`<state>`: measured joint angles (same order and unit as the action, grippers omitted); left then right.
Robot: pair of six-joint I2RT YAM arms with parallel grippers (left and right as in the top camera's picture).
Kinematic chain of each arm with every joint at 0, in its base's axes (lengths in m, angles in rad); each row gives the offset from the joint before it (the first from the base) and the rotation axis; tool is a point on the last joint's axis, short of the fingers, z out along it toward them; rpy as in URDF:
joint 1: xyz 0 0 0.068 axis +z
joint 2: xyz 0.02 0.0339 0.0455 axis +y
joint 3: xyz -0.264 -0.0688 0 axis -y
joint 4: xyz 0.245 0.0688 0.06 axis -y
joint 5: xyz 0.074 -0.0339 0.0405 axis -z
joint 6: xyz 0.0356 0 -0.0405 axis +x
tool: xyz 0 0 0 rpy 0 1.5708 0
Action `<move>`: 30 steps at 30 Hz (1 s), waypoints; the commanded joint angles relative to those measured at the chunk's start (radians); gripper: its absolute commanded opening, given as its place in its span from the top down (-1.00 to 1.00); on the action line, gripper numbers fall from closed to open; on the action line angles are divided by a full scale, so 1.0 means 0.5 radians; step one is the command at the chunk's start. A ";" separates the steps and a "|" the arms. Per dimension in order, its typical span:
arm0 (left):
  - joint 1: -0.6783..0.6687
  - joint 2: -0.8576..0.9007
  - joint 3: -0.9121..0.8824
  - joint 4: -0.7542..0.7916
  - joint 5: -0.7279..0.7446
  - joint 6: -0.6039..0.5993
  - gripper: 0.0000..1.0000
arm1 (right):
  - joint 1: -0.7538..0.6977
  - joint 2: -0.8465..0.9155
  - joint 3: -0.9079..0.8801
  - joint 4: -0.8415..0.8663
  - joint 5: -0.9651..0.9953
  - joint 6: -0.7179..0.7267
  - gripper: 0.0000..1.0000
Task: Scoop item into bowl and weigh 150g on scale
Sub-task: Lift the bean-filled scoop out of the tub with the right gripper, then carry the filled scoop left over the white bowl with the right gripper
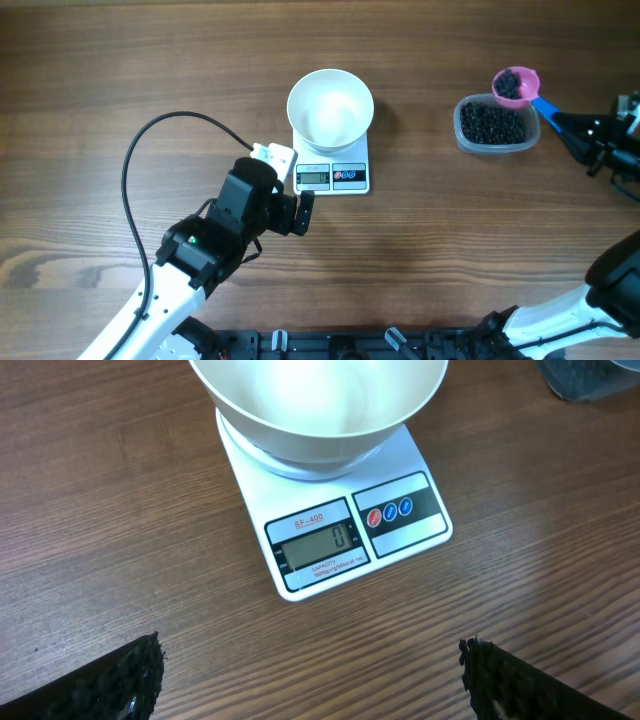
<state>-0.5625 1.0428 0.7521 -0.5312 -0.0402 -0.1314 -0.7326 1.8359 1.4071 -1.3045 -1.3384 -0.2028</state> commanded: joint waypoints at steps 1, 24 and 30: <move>0.009 0.002 -0.004 0.000 -0.027 0.039 -1.00 | 0.148 0.047 -0.018 0.004 -0.242 -0.015 0.91; 0.009 0.002 -0.005 0.000 -0.027 0.039 -1.00 | 0.923 0.047 -0.017 0.489 -0.126 0.219 0.92; 0.009 0.002 -0.005 0.000 -0.027 0.039 -1.00 | 1.154 0.046 -0.017 0.812 0.014 0.522 0.91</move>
<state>-0.5625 1.0428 0.7521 -0.5308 -0.0402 -0.1318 -0.2058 1.8366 1.4067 -0.9489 -1.3682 -0.0483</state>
